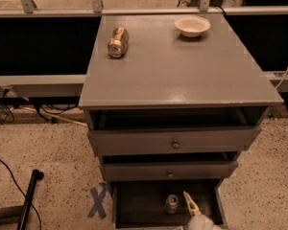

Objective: Pick 7up can from bottom drawer and place on counter

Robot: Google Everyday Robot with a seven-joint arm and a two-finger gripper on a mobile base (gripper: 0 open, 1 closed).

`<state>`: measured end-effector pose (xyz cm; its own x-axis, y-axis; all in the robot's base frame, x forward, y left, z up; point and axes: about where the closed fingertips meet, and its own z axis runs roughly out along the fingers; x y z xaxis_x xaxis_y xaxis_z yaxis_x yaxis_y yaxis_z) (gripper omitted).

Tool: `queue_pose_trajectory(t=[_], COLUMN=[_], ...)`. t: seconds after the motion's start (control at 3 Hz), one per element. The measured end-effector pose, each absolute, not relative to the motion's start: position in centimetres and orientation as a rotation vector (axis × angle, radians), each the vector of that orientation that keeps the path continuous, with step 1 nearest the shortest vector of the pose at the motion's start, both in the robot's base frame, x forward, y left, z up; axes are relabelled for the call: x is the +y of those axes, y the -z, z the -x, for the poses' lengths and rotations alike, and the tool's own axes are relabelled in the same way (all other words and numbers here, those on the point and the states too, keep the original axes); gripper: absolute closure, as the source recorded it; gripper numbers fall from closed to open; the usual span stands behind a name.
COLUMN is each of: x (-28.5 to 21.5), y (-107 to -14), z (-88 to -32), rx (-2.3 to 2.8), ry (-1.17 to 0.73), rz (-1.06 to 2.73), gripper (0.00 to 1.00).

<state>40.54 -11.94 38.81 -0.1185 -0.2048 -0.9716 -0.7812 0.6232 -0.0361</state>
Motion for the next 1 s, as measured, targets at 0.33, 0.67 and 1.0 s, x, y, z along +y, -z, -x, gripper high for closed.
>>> queue_pose_trajectory(t=[0.33,0.67,1.0], x=[-11.7,-11.2,-12.3], y=[-38.3,-37.2,-34.9], z=[-40.6,-40.8,-42.0], rx=[1.647,1.659,1.672], ry=[-0.616,-0.61,-0.575], rz=[0.812,0.828,0.845], gripper=[0.0,0.0,0.0])
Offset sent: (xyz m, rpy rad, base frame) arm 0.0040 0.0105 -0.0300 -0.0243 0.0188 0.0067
